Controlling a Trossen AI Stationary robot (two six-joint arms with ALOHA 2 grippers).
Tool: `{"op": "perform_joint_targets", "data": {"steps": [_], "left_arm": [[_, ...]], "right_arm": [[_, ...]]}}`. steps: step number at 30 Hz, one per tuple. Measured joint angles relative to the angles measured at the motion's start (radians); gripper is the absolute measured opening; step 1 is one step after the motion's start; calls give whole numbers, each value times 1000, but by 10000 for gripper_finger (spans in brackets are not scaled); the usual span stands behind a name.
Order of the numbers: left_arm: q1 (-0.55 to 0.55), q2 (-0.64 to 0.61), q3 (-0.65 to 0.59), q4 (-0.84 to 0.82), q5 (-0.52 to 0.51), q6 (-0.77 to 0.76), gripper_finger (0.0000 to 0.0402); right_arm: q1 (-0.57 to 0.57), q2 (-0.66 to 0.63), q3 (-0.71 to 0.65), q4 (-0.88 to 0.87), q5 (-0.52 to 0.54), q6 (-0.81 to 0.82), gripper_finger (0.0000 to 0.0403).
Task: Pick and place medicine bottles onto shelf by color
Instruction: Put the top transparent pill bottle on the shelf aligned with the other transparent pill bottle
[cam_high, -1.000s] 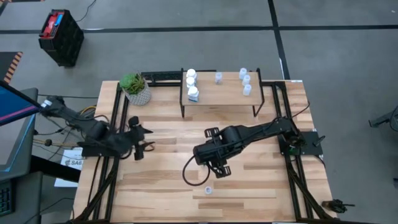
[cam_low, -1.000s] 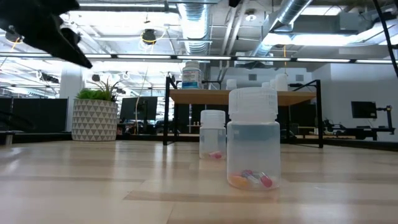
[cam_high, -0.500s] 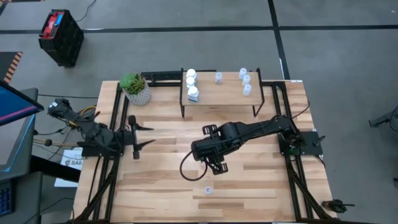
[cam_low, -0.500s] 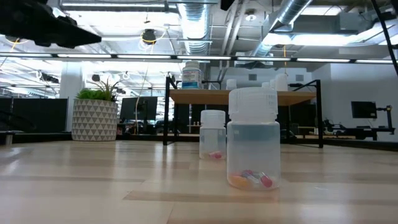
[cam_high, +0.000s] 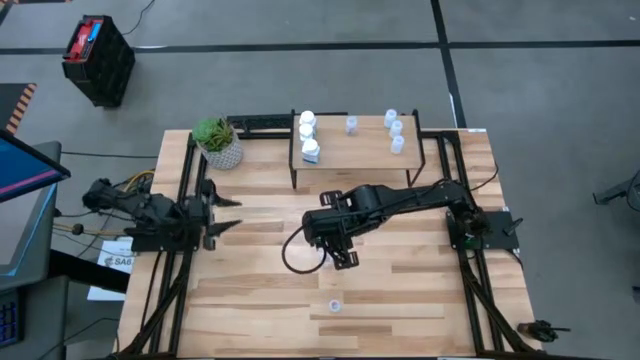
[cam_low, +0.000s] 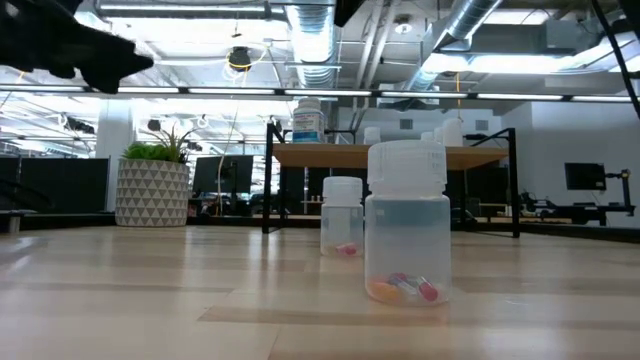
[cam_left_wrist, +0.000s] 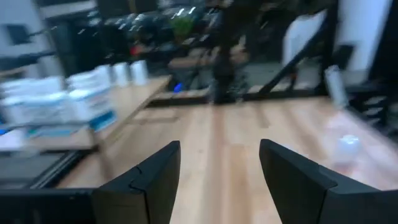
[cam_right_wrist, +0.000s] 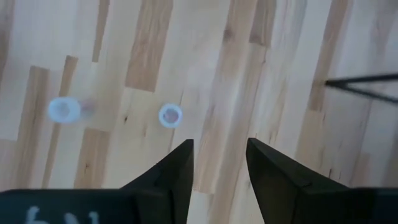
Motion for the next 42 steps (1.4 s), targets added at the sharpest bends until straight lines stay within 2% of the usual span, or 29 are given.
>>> {"op": "perform_joint_targets", "data": {"steps": [5, 9, 14, 20, 25, 30, 36, 42], "left_arm": [[1, -5, -102, 110, 64, -13, 210], [1, 4, -111, 138, 101, -28, 210], [1, 4, -109, 131, 58, -92, 210], [1, 4, -109, 130, 54, -99, 210], [1, 4, -109, 129, 53, -99, 210], [1, 4, -109, 128, 53, -99, 210], [1, 3, -109, 128, 52, -99, 210], [1, 4, -109, 127, 52, -99, 210]], "right_arm": [[-19, 18, 0, 59, -6, -47, 166], [-28, 16, 1, 44, -7, -39, 168], [-30, 17, 1, 17, -7, -39, 166], [-30, 18, 0, 7, -9, -39, 164], [-22, 17, 0, -110, -8, 65, 164], [27, 16, -7, -86, -8, 78, 164], [79, -15, -187, 71, -6, 25, 162], [82, -28, -313, 96, -4, 60, 161]]}}
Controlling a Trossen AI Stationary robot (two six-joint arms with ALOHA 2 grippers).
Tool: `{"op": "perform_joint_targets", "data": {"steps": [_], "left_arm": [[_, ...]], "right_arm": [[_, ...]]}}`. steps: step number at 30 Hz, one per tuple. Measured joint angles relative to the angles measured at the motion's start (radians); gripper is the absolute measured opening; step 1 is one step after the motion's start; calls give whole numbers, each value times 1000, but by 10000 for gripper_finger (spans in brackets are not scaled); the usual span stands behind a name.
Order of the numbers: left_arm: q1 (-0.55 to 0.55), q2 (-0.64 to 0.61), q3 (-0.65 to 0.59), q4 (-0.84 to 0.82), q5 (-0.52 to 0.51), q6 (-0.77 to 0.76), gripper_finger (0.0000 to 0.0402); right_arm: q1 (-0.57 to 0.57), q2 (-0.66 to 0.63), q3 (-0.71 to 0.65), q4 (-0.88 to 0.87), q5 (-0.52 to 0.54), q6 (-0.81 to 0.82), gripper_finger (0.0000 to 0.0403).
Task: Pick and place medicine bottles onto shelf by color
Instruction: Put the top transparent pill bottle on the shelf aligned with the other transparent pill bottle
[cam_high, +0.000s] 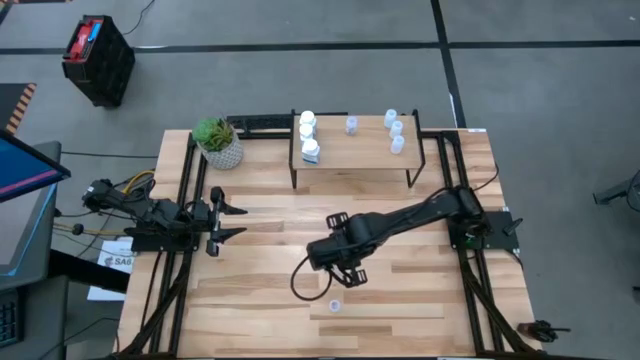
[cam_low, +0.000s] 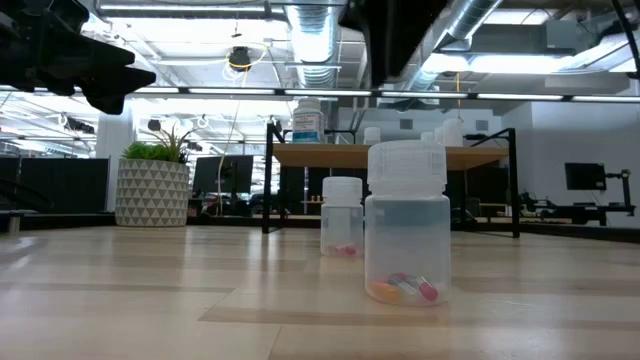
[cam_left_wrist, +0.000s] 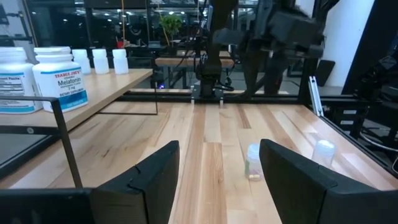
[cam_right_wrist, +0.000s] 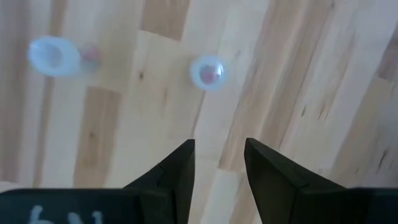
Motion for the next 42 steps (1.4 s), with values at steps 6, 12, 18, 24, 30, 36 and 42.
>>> {"op": "perform_joint_targets", "data": {"steps": [6, 12, 18, 24, 30, 36, 42], "left_arm": [[0, 0, 0, 0, 0, 0, 210], [0, 0, 0, 0, 0, 0, 210], [0, 0, 0, 0, 0, 0, 210], [0, 0, 0, -1, 0, 0, 210], [0, 0, 0, -1, 0, 0, 210], [0, 0, 0, -1, 0, 0, 210], [0, 1, 0, -1, 1, 0, 210]], "right_arm": [[-6, 0, -14, 12, 74, 7, 159], [-31, -22, -25, 19, 77, 11, 162], [-26, -235, -281, 286, 80, 42, 162], [-29, -404, -530, 585, 79, 171, 165], [-20, -384, -571, 725, 63, 194, 165], [-22, -330, -571, 710, 57, 271, 160], [-22, -282, -571, 716, 39, 306, 157]]}}
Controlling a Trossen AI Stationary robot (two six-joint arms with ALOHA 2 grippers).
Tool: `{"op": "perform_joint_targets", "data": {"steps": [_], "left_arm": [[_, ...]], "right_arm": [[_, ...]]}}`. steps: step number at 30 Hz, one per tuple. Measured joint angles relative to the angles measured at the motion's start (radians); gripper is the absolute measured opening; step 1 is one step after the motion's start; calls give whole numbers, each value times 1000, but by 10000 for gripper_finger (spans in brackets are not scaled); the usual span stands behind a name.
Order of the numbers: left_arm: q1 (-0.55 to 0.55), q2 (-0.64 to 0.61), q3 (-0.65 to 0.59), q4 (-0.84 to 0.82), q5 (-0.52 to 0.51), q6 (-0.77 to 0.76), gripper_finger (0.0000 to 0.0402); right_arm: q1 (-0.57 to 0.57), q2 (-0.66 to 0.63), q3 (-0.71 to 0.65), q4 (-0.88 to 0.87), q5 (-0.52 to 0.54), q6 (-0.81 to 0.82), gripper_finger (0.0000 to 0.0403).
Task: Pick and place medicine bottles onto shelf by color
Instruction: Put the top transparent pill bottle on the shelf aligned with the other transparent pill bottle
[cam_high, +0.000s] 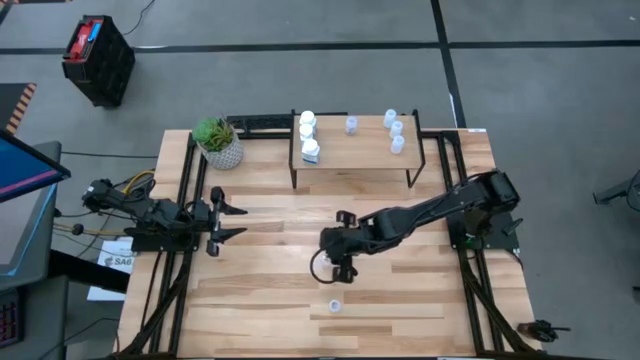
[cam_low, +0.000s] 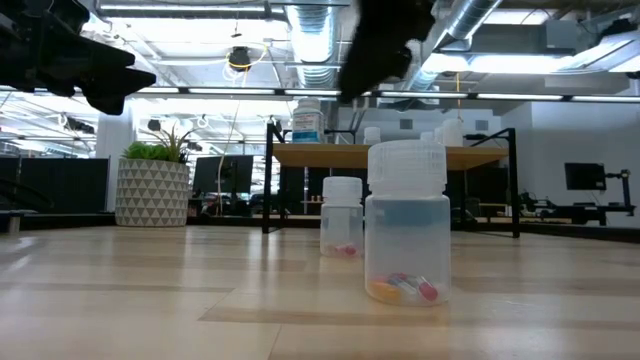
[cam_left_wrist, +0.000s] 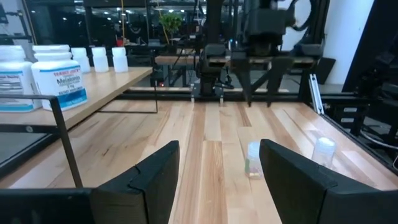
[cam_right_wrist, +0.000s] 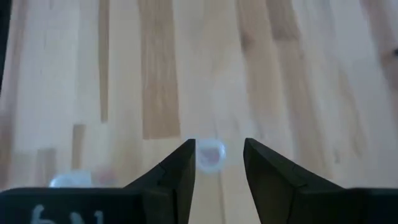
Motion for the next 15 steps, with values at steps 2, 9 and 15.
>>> {"op": "perform_joint_targets", "data": {"steps": [2, 9, 15], "left_arm": [[0, 6, 0, 1, -3, 0, 210], [0, 21, 0, 0, -4, 0, 210], [0, 57, 0, -1, -9, 0, 210]], "right_arm": [[7, 14, -1, -13, -7, -1, 158], [11, 63, 1, 73, -16, 6, 160], [9, 79, 0, 49, 17, 15, 177]]}}
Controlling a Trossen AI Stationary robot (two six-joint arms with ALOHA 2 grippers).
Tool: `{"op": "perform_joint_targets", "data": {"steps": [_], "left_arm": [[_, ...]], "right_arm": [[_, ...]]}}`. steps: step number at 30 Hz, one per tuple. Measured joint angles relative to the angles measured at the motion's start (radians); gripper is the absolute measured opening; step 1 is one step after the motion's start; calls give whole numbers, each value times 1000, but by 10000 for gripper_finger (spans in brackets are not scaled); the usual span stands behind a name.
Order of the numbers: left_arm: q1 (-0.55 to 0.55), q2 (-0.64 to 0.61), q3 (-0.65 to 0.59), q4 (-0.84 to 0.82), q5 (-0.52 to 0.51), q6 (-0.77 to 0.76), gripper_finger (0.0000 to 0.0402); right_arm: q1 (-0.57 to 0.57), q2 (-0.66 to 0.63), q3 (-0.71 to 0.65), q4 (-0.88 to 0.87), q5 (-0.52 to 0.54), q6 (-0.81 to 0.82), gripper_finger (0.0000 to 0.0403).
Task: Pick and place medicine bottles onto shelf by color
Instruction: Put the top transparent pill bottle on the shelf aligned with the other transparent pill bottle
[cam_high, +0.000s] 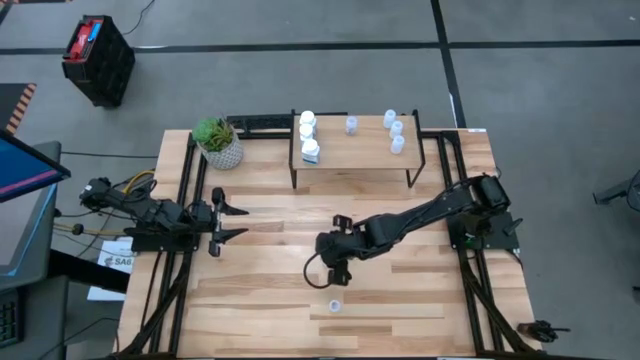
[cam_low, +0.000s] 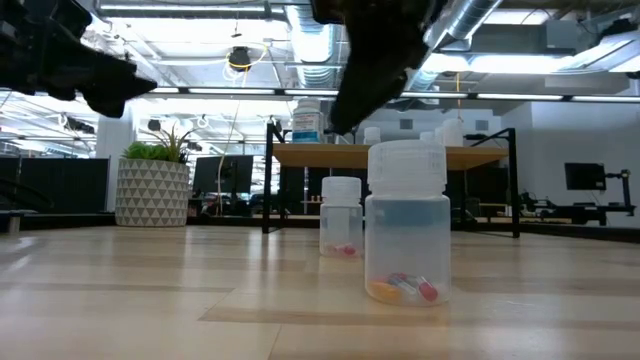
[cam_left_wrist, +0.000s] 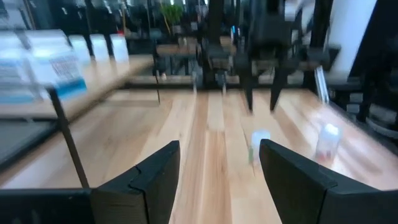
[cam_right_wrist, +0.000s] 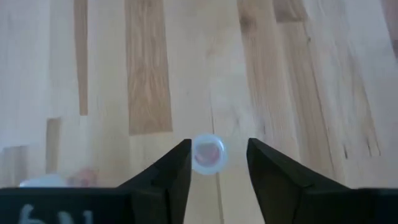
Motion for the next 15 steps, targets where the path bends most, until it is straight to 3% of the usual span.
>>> {"op": "perform_joint_targets", "data": {"steps": [8, 15], "left_arm": [[0, 23, 0, 3, 2, 0, 210], [0, 33, 0, 1, 4, 0, 210]], "right_arm": [[2, 5, 0, -34, 18, -5, 245], [3, 4, -16, -37, 18, -6, 249]]}}
